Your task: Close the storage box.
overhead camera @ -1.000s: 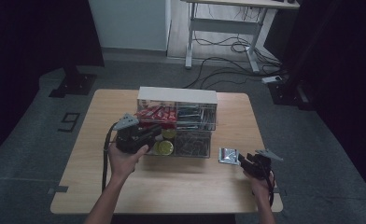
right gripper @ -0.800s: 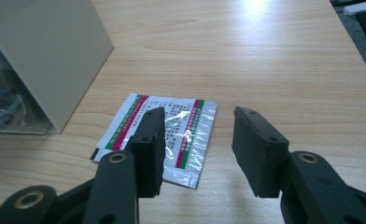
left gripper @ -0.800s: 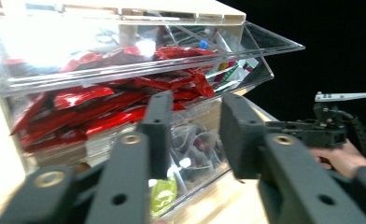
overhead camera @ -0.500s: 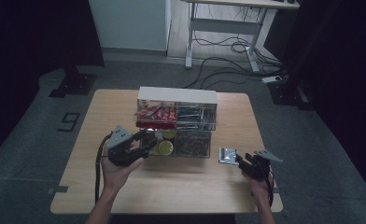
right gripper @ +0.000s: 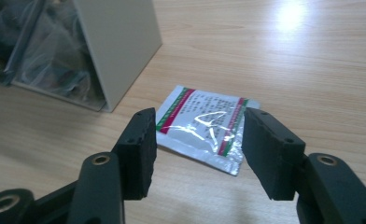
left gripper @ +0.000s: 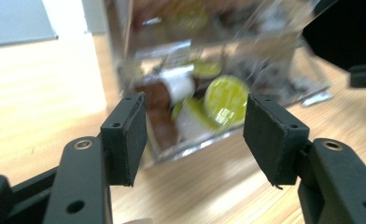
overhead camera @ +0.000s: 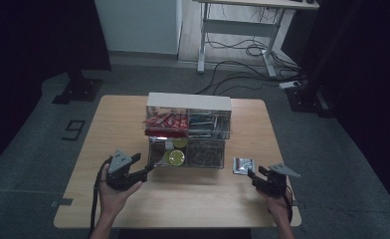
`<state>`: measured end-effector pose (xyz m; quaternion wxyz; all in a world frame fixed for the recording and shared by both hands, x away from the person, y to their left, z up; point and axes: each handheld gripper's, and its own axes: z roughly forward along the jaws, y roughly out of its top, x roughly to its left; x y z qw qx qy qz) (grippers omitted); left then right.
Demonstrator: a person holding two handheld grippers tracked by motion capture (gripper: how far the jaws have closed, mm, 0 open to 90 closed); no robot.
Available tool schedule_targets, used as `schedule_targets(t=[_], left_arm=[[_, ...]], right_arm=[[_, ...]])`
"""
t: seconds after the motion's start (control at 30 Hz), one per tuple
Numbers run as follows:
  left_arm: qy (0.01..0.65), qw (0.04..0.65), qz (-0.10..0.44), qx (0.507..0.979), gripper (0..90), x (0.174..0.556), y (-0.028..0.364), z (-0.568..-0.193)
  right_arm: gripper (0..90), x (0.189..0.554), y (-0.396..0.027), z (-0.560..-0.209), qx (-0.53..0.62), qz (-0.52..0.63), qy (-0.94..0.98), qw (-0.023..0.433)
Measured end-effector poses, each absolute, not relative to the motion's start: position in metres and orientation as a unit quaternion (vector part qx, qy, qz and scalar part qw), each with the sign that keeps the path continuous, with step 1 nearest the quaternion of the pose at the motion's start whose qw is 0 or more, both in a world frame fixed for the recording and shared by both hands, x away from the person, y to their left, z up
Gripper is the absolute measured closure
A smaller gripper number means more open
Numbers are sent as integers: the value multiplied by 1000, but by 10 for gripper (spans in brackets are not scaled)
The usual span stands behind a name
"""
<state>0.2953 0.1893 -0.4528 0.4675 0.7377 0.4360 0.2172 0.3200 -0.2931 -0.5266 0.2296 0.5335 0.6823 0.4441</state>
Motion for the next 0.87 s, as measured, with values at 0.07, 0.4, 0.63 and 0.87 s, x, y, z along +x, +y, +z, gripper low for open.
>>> schedule_targets(t=[0.07, 0.4, 0.63, 0.87], left_arm=[[444, 460, 215, 739, 386, 297, 193, -460], [484, 414, 202, 744, 375, 311, 215, -497], [490, 399, 197, 749, 377, 313, 215, -511], [496, 402, 203, 743, 375, 312, 221, -510]], right_arm=[[437, 318, -291, -528, 527, 444, 687, 229], [407, 307, -282, -538, 494, 429, 719, 235], [402, 307, -281, -540, 489, 429, 723, 234], [378, 308, -285, -539, 496, 430, 715, 241]])
